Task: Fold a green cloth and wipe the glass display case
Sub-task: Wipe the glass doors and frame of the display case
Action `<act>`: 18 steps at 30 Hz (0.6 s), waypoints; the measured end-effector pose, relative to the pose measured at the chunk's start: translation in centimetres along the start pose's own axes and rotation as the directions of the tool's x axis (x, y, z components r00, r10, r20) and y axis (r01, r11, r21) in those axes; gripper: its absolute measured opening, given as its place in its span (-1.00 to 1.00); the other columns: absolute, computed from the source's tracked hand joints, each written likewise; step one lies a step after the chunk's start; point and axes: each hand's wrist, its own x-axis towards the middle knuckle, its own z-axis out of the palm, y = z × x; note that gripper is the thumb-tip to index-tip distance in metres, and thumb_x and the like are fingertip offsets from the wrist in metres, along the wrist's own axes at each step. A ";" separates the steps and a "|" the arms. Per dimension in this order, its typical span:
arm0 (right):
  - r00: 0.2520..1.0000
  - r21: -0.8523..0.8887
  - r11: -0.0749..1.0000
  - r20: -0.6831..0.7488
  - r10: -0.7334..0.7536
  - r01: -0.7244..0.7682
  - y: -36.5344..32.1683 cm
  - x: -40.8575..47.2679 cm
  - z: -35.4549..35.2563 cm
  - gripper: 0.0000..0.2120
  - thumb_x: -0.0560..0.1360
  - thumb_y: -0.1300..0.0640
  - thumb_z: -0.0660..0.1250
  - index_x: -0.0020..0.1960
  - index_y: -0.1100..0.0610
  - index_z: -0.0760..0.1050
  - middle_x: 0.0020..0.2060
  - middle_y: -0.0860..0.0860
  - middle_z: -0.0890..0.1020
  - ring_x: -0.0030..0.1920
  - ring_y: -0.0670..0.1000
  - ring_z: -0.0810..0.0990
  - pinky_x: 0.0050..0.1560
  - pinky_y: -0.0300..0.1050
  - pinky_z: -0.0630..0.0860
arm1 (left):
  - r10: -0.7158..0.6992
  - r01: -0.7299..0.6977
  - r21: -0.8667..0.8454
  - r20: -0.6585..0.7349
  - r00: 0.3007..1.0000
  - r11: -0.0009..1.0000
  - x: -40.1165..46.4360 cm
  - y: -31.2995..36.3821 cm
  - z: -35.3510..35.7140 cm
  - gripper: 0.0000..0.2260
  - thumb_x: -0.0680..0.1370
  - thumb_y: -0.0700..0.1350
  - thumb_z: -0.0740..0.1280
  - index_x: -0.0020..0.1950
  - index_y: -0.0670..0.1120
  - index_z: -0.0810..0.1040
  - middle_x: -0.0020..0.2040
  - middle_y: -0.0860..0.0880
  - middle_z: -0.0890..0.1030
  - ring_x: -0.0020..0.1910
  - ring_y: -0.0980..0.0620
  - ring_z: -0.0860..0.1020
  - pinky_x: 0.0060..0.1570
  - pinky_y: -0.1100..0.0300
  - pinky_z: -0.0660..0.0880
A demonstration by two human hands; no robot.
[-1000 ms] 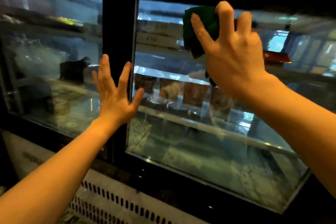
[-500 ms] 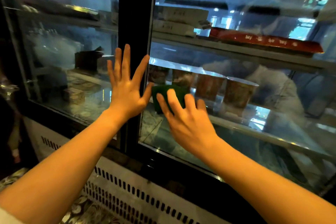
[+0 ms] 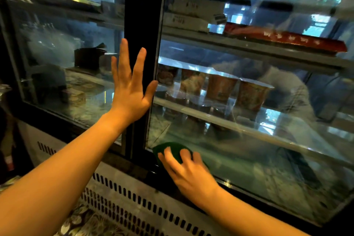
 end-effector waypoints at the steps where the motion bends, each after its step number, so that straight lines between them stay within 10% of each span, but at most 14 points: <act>1: 1.000 0.019 1.000 0.011 -0.006 0.006 -0.2 -0.1 0.1 -0.48 0.48 0.05 0.21 0.42 0.08 0.47 0.29 0.12 0.31 -0.11 0.12 0.56 -0.29 -0.04 0.53 | -0.014 0.014 -0.010 -0.005 1.000 1.000 -0.1 0.0 0.0 -0.38 0.60 0.00 0.29 0.53 -0.14 0.05 0.48 -0.52 -0.03 0.51 -0.40 -0.08 0.45 -0.38 -0.08; 8: 0.998 0.018 0.998 0.009 -0.059 0.058 0.1 0.0 0.3 -0.51 0.54 0.12 0.04 0.40 0.07 0.51 0.28 0.12 0.32 -0.17 0.10 0.55 -0.33 -0.10 0.50 | -0.340 0.340 -0.041 0.006 0.940 0.940 -0.9 -0.5 0.1 -0.09 0.48 0.36 0.26 0.59 -0.08 -0.11 0.58 -0.32 -0.14 0.56 -0.30 -0.18 0.42 -0.39 -0.17; 18: 0.966 -0.062 0.972 0.148 -0.214 0.225 1.3 2.0 -1.3 -0.51 0.54 0.07 -0.01 0.26 -0.07 0.61 0.25 -0.01 0.56 -0.15 0.06 0.59 -0.31 -0.16 0.50 | -0.353 0.356 -0.011 0.101 0.930 0.934 -1.5 -0.8 -0.6 -0.30 0.57 0.28 0.05 0.59 0.10 -0.19 0.60 -0.21 -0.18 0.57 -0.17 -0.24 0.46 -0.30 -0.21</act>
